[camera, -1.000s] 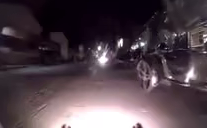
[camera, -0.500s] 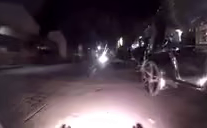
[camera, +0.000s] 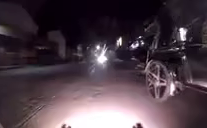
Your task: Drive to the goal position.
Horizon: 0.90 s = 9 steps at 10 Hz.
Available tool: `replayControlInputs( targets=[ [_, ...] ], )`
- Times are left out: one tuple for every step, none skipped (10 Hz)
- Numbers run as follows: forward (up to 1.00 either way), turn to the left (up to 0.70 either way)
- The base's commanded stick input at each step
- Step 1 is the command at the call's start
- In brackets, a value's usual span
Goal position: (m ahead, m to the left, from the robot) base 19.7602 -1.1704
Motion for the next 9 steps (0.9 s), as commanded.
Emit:
replayControlInputs(
  targets=[
    [0.53, -0.09],
    [0.53, -0.02],
    [0.54, 0.00],
    [0.53, 0.00],
    [0.53, 0.00],
    [0.53, 0.00],
    [0.53, 0.00],
    [0.54, -0.05],
    [0.54, -0.13]
  ],
)
